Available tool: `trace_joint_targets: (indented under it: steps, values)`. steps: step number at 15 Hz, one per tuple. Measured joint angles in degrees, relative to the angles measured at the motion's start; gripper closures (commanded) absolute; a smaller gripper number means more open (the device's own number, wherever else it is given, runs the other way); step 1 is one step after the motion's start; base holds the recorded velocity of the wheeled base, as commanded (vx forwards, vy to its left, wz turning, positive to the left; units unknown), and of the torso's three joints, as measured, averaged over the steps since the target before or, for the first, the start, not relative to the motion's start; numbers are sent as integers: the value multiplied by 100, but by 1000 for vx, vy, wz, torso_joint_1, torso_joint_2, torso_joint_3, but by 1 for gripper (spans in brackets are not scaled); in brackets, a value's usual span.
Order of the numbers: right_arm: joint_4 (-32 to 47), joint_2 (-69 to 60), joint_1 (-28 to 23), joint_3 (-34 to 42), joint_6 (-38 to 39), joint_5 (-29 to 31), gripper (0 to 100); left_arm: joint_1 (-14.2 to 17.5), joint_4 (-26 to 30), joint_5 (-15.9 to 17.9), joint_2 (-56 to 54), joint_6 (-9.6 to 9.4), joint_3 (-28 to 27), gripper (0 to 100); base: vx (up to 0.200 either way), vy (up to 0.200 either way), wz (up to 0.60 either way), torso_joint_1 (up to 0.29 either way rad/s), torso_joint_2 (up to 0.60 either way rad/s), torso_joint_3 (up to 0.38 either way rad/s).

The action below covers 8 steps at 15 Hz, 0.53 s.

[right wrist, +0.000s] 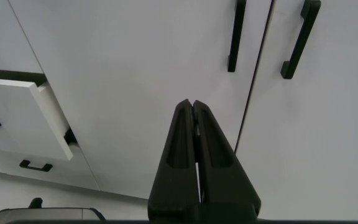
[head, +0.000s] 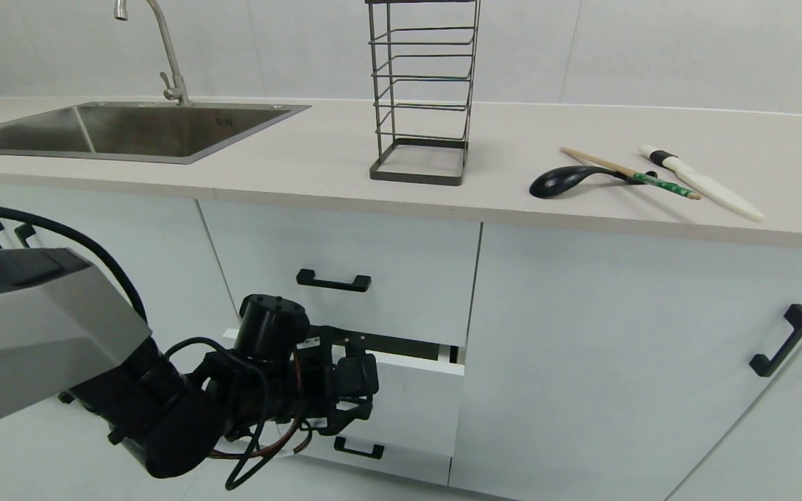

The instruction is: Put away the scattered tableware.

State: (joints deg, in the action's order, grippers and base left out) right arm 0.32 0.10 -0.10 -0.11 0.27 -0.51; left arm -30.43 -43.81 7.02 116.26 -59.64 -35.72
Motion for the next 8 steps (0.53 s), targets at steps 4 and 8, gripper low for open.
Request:
trace_joint_targets:
  steps: [4, 8]
  values:
    - [0, 0, 0, 0, 0, 0, 100, 30, -371, 0, 407, 7, 5, 0, 0, 0, 0, 0, 0, 0]
    - [0, 0, 0, 0, 0, 0, 100, 0, -455, 6, 452, 9, 319, 0, 0, 0, 0, 0, 0, 0]
